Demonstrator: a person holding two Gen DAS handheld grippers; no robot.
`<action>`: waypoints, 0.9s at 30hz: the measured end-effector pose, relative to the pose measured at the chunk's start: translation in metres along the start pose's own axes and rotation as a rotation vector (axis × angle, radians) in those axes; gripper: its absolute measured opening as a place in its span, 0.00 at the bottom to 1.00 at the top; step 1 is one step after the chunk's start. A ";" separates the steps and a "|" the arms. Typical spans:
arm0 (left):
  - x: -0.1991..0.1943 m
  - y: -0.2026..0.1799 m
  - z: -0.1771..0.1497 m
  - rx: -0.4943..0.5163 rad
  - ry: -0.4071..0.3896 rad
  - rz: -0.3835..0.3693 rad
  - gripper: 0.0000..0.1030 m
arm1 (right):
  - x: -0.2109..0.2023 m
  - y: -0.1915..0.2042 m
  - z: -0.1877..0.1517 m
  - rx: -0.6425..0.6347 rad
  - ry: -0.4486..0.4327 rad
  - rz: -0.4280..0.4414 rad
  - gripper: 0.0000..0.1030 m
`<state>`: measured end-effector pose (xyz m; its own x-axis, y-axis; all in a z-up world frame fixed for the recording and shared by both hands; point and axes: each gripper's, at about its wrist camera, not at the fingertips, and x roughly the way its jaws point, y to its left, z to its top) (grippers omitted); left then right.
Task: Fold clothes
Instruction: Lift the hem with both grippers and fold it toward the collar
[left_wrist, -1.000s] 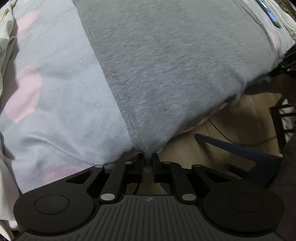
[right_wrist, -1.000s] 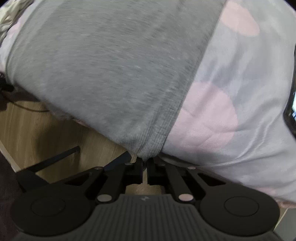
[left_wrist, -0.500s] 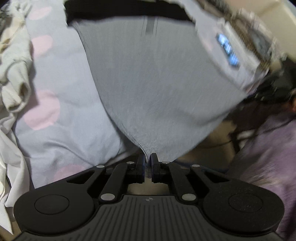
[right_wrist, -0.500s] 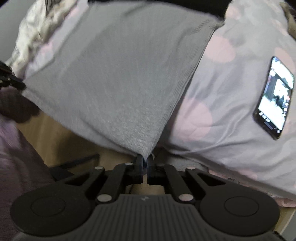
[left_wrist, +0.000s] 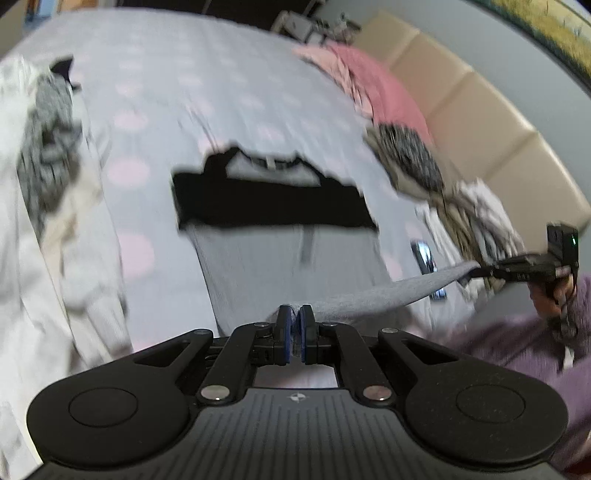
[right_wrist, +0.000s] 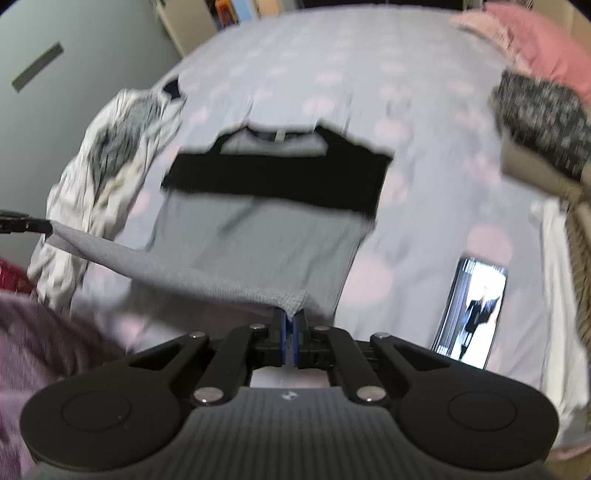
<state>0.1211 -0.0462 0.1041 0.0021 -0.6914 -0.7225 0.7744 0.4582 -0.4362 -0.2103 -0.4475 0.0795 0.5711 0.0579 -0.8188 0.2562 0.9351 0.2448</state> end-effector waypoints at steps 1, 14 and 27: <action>-0.001 0.001 0.008 0.005 -0.017 0.006 0.03 | -0.003 -0.002 0.010 0.002 -0.024 -0.007 0.03; 0.059 0.026 0.114 -0.001 -0.102 0.134 0.03 | 0.043 -0.023 0.124 0.020 -0.124 -0.099 0.03; 0.185 0.108 0.171 -0.154 -0.035 0.233 0.03 | 0.183 -0.081 0.201 0.163 -0.027 -0.155 0.04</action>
<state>0.3133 -0.2207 0.0151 0.1926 -0.5750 -0.7952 0.6456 0.6845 -0.3386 0.0306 -0.5832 0.0140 0.5349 -0.0932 -0.8397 0.4641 0.8630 0.1999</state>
